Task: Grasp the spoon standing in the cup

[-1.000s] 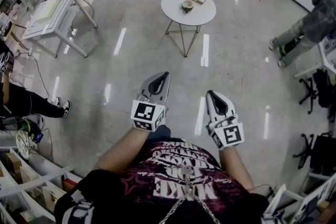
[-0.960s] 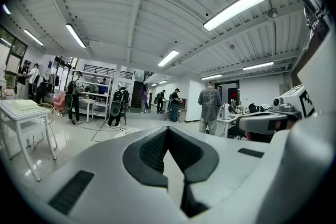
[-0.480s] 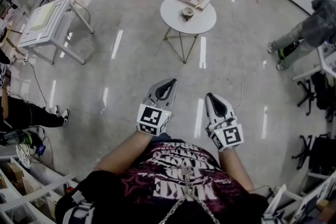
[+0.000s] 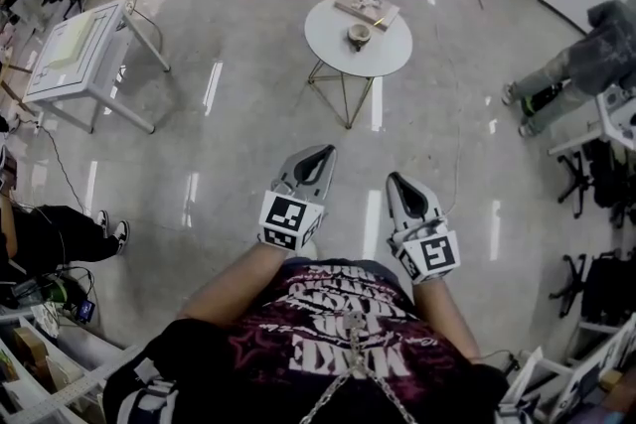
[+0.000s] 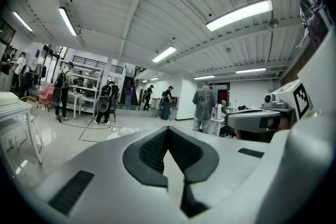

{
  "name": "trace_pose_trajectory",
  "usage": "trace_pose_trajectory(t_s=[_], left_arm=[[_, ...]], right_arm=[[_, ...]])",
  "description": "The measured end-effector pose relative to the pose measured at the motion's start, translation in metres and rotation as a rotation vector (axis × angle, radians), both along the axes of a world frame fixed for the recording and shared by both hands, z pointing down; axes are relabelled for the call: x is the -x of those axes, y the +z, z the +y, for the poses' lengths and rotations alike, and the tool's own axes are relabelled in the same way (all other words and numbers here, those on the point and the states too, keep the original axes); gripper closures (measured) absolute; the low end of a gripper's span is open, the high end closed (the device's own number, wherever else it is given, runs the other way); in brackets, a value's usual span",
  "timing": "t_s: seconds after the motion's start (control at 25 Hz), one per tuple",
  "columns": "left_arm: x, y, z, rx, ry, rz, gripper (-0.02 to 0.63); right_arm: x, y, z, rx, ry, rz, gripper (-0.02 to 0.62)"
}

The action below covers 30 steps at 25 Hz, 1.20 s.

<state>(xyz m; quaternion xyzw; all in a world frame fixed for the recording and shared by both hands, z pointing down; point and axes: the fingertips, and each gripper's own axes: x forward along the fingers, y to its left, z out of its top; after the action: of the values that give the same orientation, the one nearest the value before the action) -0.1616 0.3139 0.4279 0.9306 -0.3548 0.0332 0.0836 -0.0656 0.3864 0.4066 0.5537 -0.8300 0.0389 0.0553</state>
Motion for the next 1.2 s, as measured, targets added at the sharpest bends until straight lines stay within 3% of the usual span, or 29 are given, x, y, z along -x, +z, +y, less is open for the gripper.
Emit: trace_pose_trajectory(t_s=[0.76, 1.2], left_arm=[[-0.01, 0.012, -0.049, 0.02, 0.045, 0.024, 0.581], [-0.042, 0.008, -0.086, 0.02, 0.037, 0.004, 0.581]], right_arm=[[0.003, 0.0, -0.05, 0.011, 0.009, 0.018, 0.56], [-0.028, 0.002, -0.093, 0.022, -0.011, -0.013, 0.56]])
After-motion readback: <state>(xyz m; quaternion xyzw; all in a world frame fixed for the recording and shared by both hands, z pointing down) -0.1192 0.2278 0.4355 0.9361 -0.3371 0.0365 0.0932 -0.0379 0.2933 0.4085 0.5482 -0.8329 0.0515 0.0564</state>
